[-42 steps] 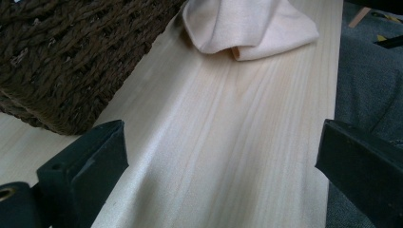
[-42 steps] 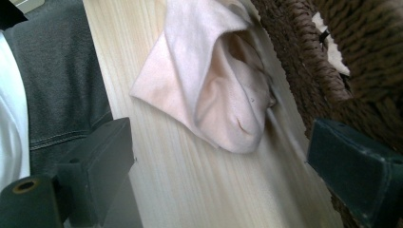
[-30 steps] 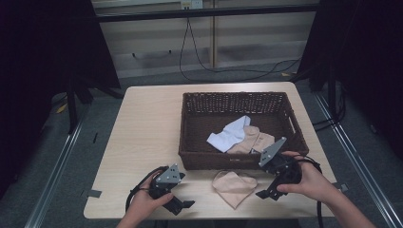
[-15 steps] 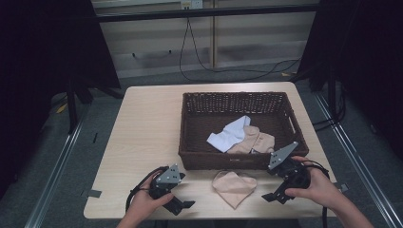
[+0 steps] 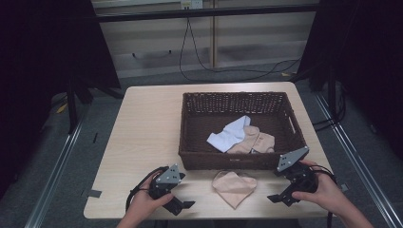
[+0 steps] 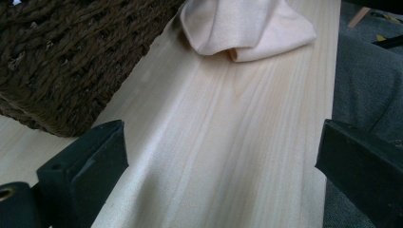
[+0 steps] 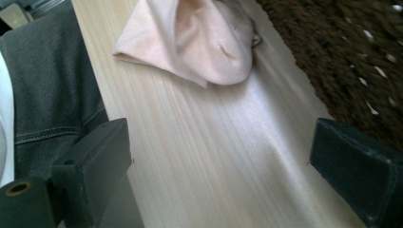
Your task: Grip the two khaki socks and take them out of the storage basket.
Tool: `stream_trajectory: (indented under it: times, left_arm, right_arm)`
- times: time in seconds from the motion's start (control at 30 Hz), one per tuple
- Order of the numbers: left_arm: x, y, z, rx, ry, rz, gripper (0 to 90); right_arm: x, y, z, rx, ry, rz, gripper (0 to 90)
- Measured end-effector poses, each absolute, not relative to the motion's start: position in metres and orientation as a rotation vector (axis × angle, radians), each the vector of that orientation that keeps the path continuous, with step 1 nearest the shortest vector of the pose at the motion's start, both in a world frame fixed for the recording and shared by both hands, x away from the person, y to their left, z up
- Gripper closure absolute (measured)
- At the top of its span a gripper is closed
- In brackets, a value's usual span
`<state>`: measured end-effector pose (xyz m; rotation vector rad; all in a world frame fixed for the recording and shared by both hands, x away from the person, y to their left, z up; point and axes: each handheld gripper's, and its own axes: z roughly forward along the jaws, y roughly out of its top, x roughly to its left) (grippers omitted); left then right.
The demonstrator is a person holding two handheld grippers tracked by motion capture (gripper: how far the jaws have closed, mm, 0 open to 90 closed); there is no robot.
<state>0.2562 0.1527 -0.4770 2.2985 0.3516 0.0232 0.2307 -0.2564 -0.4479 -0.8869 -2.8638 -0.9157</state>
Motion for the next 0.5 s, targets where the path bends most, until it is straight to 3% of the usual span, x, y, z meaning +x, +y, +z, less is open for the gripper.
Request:
stream_trajectory:
  times: [0.5]
  left_arm:
    - [0.256,0.152,-0.477,2.301,0.351,0.026,2.6]
  right_arm:
    - [0.229,-0.259,-0.46,-0.926,-2.853,-0.938,5.7]
